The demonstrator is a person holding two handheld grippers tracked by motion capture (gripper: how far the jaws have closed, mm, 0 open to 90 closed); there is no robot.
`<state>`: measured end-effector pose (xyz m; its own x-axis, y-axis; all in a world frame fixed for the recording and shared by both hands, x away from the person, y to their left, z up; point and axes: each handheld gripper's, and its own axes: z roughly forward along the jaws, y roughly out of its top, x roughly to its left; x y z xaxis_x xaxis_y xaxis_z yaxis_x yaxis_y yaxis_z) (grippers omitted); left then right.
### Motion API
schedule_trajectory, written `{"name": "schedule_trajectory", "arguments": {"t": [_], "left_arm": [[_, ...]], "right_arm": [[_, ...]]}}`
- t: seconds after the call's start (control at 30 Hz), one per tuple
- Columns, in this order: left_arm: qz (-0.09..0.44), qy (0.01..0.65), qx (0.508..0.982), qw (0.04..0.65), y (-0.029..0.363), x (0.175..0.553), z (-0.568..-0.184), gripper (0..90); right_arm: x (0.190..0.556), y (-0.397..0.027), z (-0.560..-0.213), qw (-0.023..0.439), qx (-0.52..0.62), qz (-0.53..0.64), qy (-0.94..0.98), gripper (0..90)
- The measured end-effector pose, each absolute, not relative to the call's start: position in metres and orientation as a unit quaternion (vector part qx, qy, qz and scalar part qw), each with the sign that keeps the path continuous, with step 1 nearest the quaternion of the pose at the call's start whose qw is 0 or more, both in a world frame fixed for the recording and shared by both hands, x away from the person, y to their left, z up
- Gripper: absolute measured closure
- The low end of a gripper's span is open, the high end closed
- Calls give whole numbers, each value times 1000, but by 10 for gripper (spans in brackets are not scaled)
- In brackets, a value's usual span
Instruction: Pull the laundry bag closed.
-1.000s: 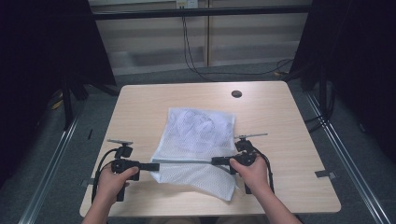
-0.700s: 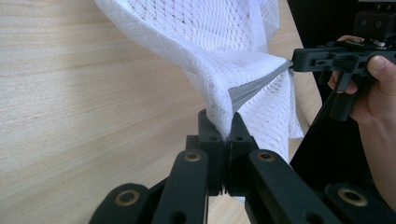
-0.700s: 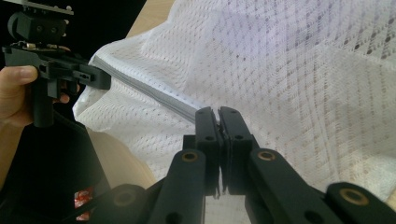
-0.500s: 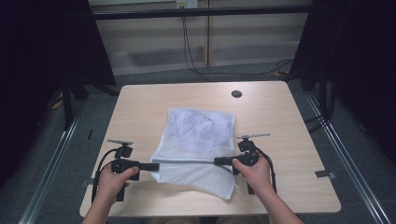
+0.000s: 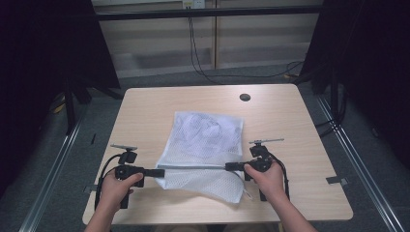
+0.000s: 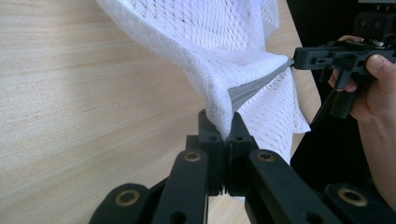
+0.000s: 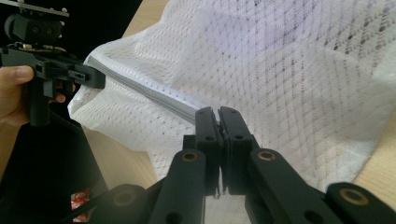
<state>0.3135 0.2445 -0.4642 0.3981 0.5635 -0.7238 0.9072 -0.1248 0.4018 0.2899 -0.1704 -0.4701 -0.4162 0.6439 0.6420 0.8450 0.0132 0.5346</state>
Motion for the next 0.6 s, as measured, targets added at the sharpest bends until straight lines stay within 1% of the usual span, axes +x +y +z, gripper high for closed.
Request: {"name": "schedule_trajectory", "arguments": {"t": [0.6], "left_arm": [[-206, 511, 720, 421, 245, 313, -464, 886]], "right_arm": [[288, -177, -472, 110, -532, -465, -699, 874]]}}
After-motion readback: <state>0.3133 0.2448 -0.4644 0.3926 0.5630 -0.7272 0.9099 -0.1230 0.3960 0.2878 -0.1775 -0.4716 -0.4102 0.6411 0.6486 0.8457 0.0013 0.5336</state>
